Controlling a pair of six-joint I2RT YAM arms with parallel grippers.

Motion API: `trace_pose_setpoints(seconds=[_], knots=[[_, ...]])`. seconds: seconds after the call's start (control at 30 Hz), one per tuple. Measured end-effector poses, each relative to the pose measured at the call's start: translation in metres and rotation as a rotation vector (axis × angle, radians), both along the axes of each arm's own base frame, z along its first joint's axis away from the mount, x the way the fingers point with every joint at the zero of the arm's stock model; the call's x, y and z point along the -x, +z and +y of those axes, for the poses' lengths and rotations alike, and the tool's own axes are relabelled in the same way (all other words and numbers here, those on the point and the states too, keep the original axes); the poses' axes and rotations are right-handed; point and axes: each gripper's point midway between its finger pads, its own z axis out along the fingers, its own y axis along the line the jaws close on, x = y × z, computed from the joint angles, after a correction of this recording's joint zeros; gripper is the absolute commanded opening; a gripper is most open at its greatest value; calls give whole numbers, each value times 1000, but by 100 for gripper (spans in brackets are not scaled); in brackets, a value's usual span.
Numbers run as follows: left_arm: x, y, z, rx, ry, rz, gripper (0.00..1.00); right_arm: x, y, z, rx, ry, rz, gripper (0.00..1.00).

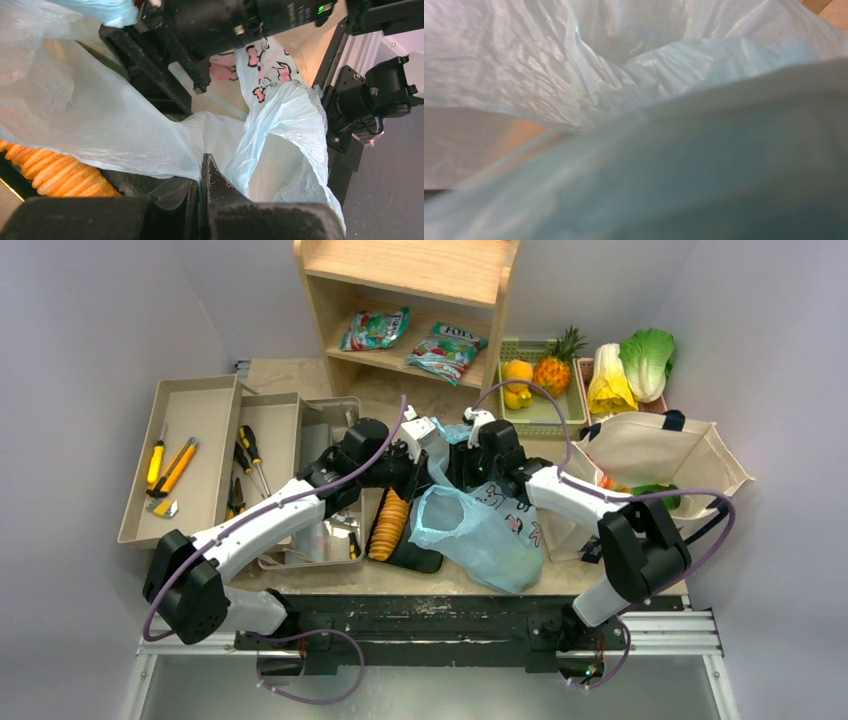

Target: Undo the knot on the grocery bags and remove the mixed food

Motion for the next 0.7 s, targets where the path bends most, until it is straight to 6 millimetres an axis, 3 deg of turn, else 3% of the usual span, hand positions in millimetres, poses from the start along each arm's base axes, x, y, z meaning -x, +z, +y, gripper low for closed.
trace_pose_setpoints(seconds=[0.17, 0.3, 0.4, 0.53, 0.6, 0.7], knots=[[-1, 4, 3, 3, 2, -14, 0, -10, -25, 0, 56, -35, 25, 48], [-1, 8, 5, 7, 4, -24, 0, -15, -45, -2, 96, -51, 51, 15], [-3, 9, 8, 8, 10, -32, 0, -15, -43, -2, 100, -46, 56, 11], [-4, 7, 10, 4, 17, -28, 0, -10, -21, 0, 89, -7, 42, 9], [-4, 6, 11, 2, 17, -25, 0, -5, 4, 1, 60, 22, 3, 1], [-4, 5, 11, -1, 15, -29, 0, 1, 53, 2, 6, 52, -96, 0]])
